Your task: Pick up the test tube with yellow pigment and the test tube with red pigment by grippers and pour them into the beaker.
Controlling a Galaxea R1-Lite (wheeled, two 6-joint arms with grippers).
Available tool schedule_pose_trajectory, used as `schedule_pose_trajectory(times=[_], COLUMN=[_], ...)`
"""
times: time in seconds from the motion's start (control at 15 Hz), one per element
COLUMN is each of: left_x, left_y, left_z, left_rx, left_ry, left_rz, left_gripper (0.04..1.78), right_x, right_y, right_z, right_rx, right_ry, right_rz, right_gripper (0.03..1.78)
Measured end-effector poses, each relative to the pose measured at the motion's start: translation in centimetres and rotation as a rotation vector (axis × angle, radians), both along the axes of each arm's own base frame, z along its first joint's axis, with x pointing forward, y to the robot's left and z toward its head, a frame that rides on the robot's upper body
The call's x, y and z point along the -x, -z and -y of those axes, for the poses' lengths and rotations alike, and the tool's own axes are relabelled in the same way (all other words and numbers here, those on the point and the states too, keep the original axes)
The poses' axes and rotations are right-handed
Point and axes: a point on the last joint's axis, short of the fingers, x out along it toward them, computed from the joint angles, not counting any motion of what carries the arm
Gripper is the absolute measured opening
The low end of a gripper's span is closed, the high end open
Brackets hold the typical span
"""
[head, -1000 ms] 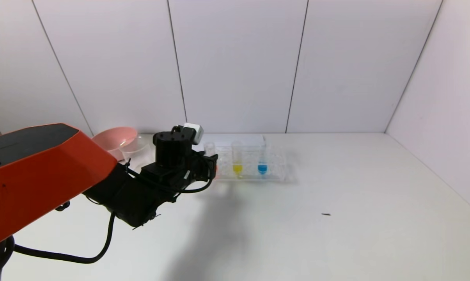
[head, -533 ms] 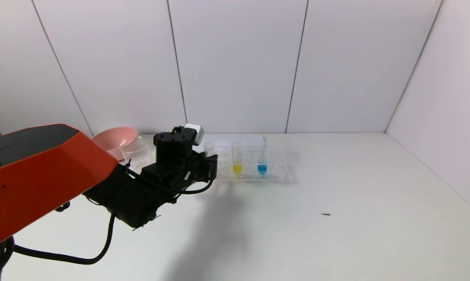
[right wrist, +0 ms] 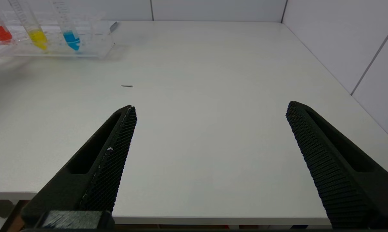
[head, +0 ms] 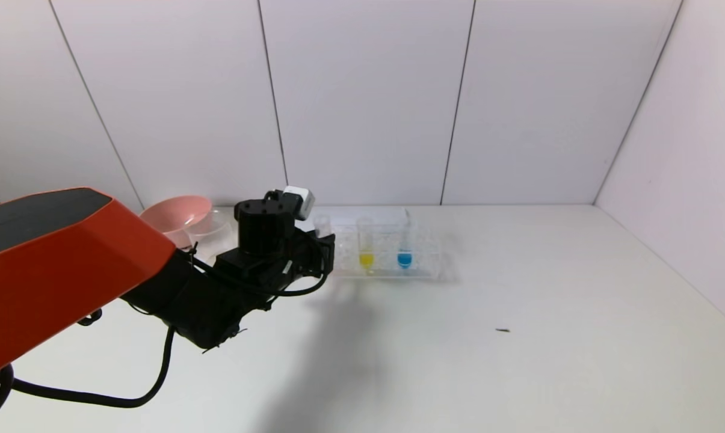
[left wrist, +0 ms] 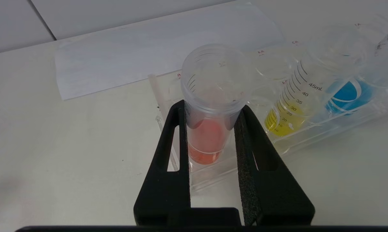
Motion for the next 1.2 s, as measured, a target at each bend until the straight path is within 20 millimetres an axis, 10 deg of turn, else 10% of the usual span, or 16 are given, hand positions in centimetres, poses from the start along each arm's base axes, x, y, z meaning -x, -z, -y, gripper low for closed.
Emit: schedule_pose_trajectory(times=[1.2], left_x=[1.2], left_y=[-4.8], left_z=[-0.2], left_rx=[0.016], left_ry=[0.016], left_rz=[0.103], left_gripper=[0.44], right_x=[0.0], right_y=[0.0], right_z=[0.0], right_rx=[0.000], right_ry=[0.000], right_rz=[0.000], right_gripper=[1.70])
